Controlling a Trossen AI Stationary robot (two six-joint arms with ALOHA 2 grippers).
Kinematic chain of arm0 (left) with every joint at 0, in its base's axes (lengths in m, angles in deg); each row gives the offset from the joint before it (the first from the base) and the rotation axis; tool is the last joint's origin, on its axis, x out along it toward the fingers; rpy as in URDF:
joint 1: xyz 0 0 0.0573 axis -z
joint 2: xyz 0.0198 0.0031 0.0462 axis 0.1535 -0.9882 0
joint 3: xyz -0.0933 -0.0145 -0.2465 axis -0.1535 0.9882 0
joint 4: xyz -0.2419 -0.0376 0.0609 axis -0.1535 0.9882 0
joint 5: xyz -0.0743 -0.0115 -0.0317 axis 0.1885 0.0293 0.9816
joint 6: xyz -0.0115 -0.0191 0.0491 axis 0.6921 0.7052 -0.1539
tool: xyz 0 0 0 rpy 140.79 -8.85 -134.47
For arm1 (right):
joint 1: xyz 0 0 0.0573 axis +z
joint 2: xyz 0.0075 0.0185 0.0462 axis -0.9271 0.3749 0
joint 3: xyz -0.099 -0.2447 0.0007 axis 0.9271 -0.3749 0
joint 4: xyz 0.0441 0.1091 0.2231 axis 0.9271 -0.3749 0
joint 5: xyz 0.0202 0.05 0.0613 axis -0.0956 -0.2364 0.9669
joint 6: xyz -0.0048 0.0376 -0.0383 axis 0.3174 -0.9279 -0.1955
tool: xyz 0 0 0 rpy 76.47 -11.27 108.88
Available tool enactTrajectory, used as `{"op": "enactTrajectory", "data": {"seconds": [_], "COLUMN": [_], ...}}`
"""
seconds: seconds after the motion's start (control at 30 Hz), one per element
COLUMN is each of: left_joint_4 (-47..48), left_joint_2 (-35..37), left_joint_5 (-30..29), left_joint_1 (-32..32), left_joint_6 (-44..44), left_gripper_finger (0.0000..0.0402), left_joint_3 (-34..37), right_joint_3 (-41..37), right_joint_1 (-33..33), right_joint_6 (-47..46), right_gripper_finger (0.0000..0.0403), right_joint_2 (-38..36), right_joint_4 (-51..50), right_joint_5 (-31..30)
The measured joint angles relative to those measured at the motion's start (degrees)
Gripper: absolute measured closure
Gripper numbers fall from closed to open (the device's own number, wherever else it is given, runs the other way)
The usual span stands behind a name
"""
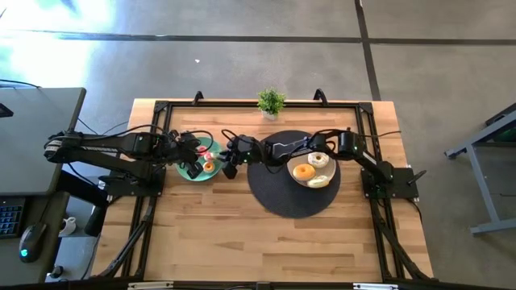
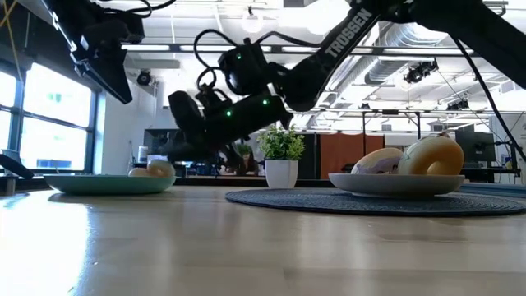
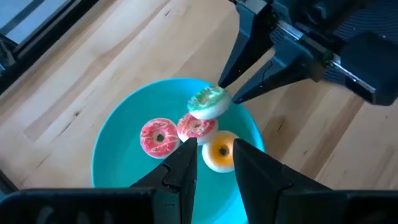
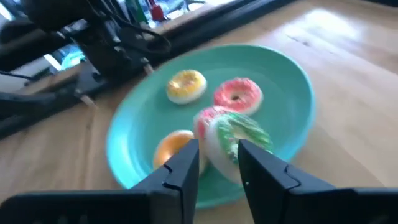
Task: Pick & Place donuts
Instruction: Put the small green donut on the green plate, then return to Home Position
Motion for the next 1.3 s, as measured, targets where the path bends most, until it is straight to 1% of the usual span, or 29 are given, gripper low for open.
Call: {"op": "enactTrajectory", "data": {"seconds": [0.13,0.23,0.3,0.37,0.43,0.47,0.53,0.63,0.7,0.77,0.83,0.93,1.0,1.07,1.17,1.3], "left_joint_4": [0.0,0.0,0.8,1.7,3.3,4.5,6.0,7.1,6.9,6.7,4.1,-4.4,-11.5,-15.7,-19.5,-28.0], "left_joint_2": [0.0,0.3,1.5,3.3,5.5,6.8,9.8,16.0,21.3,26.7,31.7,38.1,41.5,43.5,45.3,45.5], "left_joint_5": [0.5,0.0,-2.0,-3.1,-2.7,-2.2,-2.1,-2.1,-0.5,2.8,6.0,8.5,10.2,13.4,17.6,19.7], "left_joint_1": [0.0,0.0,0.0,0.0,0.0,0.0,0.0,0.0,0.0,0.0,0.0,0.0,0.0,0.0,0.0,0.0], "left_joint_6": [-0.1,-1.5,-1.7,-1.8,-2.0,-2.6,-3.3,-3.4,-4.8,-6.7,-9.0,-11.1,-13.5,-17.6,-21.8,-24.5], "left_gripper_finger": [0.03,0.03,0.03,0.03,0.03,0.03,0.03,0.03,0.03,0.03,0.03,0.03,0.03,0.03,0.03,0.03], "left_joint_3": [0.0,0.0,-0.7,-2.5,-4.7,-5.7,-7.5,-8.2,-7.8,-6.6,-4.5,0.9,5.0,9.2,15.6,23.5], "right_joint_3": [0.0,-0.1,-0.1,0.0,0.0,0.0,-0.6,-4.6,-10.5,-18.3,-27.1,-39.6,-46.6,-52.3,-59.0,-65.4], "right_joint_1": [0.0,0.0,0.0,0.1,0.7,1.0,2.0,4.0,5.4,6.5,7.5,8.9,9.8,10.5,11.9,13.7], "right_joint_6": [1.0,2.2,4.9,8.6,13.5,16.2,20.3,23.8,24.7,23.5,21.3,18.9,19.2,19.3,17.9,17.4], "right_gripper_finger": [0.028,0.028,0.0279,0.0279,0.0279,0.0279,0.0279,0.0279,0.0279,0.0279,0.0279,0.0279,0.0279,0.0279,0.0279,0.0279], "right_joint_2": [-1.2,-5.4,-10.1,-16.0,-22.5,-25.9,-32.7,-42.8,-50.0,-57.5,-65.1,-74.5,-79.5,-84.3,-90.7,-98.3], "right_joint_4": [1.4,-0.7,-5.5,-13.7,-22.6,-27.3,-33.5,-39.1,-40.0,-38.9,-35.1,-24.5,-17.7,-13.1,-9.6,-7.5], "right_joint_5": [2.6,7.4,9.9,10.1,7.2,4.6,-1.4,-8.6,-11.5,-12.9,-13.8,-16.3,-16.0,-13.3,-9.6,-9.5]}}
